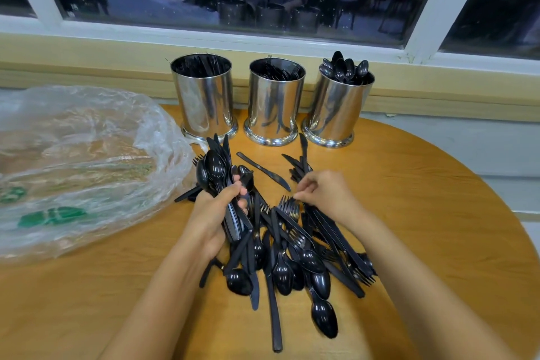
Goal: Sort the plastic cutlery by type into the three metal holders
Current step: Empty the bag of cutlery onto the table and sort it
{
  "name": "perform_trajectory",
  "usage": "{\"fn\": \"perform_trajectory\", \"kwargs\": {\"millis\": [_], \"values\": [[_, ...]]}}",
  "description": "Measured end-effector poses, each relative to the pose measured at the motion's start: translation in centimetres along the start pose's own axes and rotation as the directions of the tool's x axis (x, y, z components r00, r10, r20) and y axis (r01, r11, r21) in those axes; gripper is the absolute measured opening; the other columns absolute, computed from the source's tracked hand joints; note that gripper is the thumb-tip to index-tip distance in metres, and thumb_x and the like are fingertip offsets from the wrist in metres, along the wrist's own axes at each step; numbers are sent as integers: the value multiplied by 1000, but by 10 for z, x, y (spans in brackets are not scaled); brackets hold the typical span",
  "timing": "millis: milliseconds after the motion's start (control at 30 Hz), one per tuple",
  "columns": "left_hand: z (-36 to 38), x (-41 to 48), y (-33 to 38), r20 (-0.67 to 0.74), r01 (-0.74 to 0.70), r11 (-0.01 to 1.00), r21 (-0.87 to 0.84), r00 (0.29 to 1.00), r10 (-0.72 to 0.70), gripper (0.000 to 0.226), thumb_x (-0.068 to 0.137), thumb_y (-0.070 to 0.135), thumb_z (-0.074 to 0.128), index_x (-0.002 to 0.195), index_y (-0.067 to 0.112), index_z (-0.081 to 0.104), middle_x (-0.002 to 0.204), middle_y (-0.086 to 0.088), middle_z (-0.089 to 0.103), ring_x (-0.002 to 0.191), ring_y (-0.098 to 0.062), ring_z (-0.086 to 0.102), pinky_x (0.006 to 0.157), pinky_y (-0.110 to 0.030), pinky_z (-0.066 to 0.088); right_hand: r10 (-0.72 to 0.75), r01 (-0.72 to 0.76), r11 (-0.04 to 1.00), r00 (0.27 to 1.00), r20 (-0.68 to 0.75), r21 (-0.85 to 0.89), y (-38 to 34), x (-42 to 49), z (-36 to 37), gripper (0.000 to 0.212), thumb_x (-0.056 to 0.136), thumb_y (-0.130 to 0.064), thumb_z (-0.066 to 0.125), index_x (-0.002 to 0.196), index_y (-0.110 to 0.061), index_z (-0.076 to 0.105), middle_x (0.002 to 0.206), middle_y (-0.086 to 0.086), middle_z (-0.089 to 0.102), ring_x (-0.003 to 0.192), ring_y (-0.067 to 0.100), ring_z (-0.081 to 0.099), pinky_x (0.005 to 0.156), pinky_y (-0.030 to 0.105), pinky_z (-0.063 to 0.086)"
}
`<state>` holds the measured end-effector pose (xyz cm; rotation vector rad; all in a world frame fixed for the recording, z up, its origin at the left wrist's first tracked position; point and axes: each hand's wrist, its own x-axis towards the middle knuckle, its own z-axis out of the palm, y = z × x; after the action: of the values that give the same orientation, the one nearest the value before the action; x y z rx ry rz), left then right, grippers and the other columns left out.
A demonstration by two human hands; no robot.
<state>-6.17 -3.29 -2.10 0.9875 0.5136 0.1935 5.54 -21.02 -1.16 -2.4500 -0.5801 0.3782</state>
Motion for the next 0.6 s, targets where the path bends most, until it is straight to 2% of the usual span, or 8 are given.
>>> {"fn": "perform_trajectory", "kwargs": {"millis": [67, 133, 200, 300, 367, 467, 600], "values": [[2, -2, -2, 7, 8, 1000, 10, 1000, -8, 7, 95, 7, 59, 99, 11, 63, 72, -2, 58, 53, -11, 50, 57, -27, 46, 3, -3, 999, 1000, 7, -53, 4, 0, 8, 16, 82, -31, 75, 80, -20, 65, 75, -6, 60, 70, 6, 56, 74, 27, 53], [4, -4, -5, 9, 23, 999, 29, 1000, -24, 6, 94, 8, 61, 93, 11, 65, 74, -4, 56, 53, -11, 51, 59, -29, 47, -1, 0, 995, 1000, -16, -96, 1, 1, 15, 28, 81, -41, 74, 85, -14, 67, 77, -4, 61, 74, 11, 58, 73, 32, 55], [5, -5, -7, 5, 34, 999, 31, 999, -34, 5, 93, 8, 62, 92, 12, 65, 73, -5, 57, 52, -11, 51, 59, -29, 48, -4, -5, 977, 999, -40, -213, -5, 2, 19, 35, 81, -49, 72, 89, -14, 66, 82, -4, 64, 78, 14, 59, 69, 33, 55], [4, -7, -6, 3, 34, 999, 26, 999, -34, 5, 93, 7, 62, 94, 11, 64, 74, -5, 57, 53, -12, 52, 60, -29, 48, -34, 18, 896, 999, -28, -443, -16, 6, 21, 35, 81, -51, 71, 91, -19, 63, 90, -2, 68, 86, 17, 61, 63, 29, 47], [2, -7, -5, -2, 29, 999, 28, 1000, -29, 5, 94, 7, 61, 95, 10, 64, 73, -5, 57, 53, -12, 52, 60, -29, 48, -40, 29, 877, 999, -13, -479, -19, 10, 22, 31, 81, -48, 73, 91, -21, 63, 94, -3, 69, 92, 18, 63, 64, 29, 46], [0, -7, -2, -16, 29, 1000, 6, 999, -29, 11, 94, 8, 61, 105, 9, 63, 72, -2, 61, 55, -12, 52, 58, -28, 50, -24, 15, 924, 1000, -19, -382, -17, 16, 18, 21, 82, -39, 75, 89, -22, 66, 92, -4, 69, 90, 17, 63, 69, 31, 51], [-1, -7, 0, -21, 33, 999, -8, 999, -33, 13, 94, 8, 61, 107, 9, 63, 72, -2, 64, 57, -12, 53, 62, -29, 50, -36, 39, 999, 993, -108, 23, -18, 27, -5, 12, 85, -22, 73, 82, -23, 61, 76, -7, 62, 66, 8, 59, 70, 32, 53]]}}
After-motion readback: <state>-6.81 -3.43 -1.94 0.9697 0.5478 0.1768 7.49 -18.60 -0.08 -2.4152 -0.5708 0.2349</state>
